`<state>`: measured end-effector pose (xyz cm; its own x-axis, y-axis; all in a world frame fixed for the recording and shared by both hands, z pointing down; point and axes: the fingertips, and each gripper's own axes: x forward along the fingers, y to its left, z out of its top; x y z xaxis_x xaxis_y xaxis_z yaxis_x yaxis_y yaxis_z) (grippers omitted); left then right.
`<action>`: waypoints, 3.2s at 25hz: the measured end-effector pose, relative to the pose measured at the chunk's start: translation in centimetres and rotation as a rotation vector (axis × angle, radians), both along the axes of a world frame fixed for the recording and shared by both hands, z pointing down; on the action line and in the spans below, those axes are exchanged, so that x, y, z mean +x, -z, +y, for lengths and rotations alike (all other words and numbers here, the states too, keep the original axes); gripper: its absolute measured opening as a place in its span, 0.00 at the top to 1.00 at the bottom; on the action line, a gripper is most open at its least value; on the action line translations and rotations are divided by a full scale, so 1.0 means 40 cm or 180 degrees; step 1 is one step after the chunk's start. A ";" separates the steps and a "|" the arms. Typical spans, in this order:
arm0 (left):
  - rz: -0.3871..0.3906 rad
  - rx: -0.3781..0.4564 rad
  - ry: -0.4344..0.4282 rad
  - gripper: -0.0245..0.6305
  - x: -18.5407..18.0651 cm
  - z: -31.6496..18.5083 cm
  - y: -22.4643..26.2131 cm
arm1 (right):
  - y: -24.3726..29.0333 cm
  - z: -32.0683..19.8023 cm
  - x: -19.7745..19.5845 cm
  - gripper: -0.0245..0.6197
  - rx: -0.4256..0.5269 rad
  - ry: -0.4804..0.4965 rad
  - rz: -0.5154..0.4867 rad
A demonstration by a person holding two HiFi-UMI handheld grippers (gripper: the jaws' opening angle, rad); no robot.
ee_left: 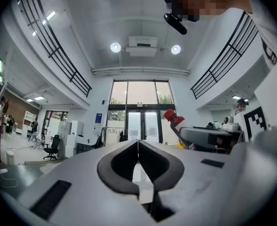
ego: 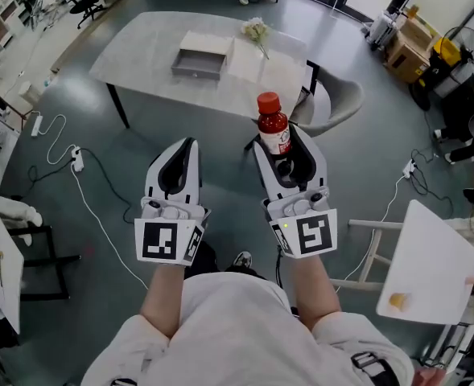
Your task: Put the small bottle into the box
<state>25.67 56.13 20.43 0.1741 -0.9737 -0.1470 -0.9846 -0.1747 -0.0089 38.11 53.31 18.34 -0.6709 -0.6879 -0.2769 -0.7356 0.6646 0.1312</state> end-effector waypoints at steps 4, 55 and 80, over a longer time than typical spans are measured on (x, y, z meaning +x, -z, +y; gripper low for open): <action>0.0014 -0.0071 0.0059 0.93 -0.008 -0.025 -0.035 | -0.031 -0.027 -0.014 0.60 -0.0041 0.0093 0.0048; 0.0159 -0.1407 -0.0173 0.93 -0.793 -1.264 -0.436 | -0.431 -1.256 -0.803 0.60 -0.1698 0.0523 0.0212; 0.0377 -0.2748 -0.0597 0.93 -0.873 -1.470 -0.876 | -0.922 -1.366 -0.912 0.60 -0.3484 0.0312 0.0908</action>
